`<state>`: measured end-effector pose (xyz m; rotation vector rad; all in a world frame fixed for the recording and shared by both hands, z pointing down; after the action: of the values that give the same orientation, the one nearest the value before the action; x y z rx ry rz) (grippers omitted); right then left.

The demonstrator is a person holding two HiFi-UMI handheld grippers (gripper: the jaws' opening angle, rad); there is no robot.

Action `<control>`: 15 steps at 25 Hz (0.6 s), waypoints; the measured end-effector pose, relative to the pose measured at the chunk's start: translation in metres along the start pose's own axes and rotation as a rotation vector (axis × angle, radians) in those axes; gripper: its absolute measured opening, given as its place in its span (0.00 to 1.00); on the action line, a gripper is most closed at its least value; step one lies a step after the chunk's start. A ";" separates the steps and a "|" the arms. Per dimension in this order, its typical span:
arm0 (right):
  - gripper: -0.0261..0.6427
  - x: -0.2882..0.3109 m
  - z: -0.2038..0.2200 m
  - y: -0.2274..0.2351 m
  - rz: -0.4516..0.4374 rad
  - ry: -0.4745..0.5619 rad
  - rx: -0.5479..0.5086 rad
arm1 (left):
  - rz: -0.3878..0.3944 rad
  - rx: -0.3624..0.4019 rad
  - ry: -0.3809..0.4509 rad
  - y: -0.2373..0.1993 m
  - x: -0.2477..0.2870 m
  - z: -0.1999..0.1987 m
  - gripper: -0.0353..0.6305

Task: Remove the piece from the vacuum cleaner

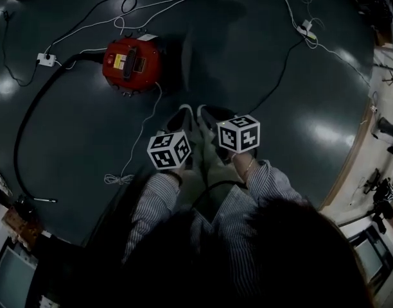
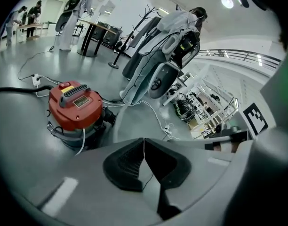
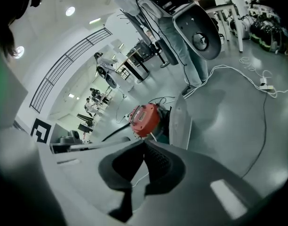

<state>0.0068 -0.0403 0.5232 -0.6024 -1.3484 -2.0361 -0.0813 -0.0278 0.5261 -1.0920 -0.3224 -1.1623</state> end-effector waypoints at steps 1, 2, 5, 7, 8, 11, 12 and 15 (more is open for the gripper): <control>0.04 0.008 0.001 0.008 0.000 -0.001 0.008 | -0.004 -0.007 -0.007 -0.006 0.010 0.004 0.07; 0.04 0.015 0.001 0.016 0.000 0.002 0.019 | -0.007 -0.011 -0.012 -0.011 0.020 0.007 0.08; 0.04 0.036 0.003 0.041 0.001 0.014 0.049 | -0.018 -0.012 -0.026 -0.027 0.051 0.017 0.11; 0.04 0.051 0.008 0.057 0.001 0.015 0.056 | -0.025 -0.016 -0.033 -0.039 0.072 0.024 0.12; 0.04 0.058 0.011 0.064 -0.001 0.014 0.057 | -0.028 -0.020 -0.033 -0.046 0.083 0.027 0.12; 0.04 0.078 0.019 0.086 0.000 0.016 0.074 | -0.035 -0.016 -0.034 -0.063 0.111 0.034 0.13; 0.04 0.083 0.022 0.092 0.002 0.018 0.083 | -0.034 -0.007 -0.041 -0.068 0.119 0.037 0.13; 0.04 0.098 0.029 0.105 0.000 0.020 0.091 | -0.033 0.029 -0.065 -0.081 0.137 0.045 0.17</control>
<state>0.0129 -0.0673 0.6665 -0.5398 -1.4212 -1.9641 -0.0789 -0.0682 0.6869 -1.1041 -0.4075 -1.1495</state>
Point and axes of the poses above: the fingertips, and each gripper's own axes: x forward along the fingers, y to its right, z out of its underside, the point moved 3 cm from there along -x, backward along the fingers, and after that the axes turned 2 degrees about -z, right-handed, at the moved point
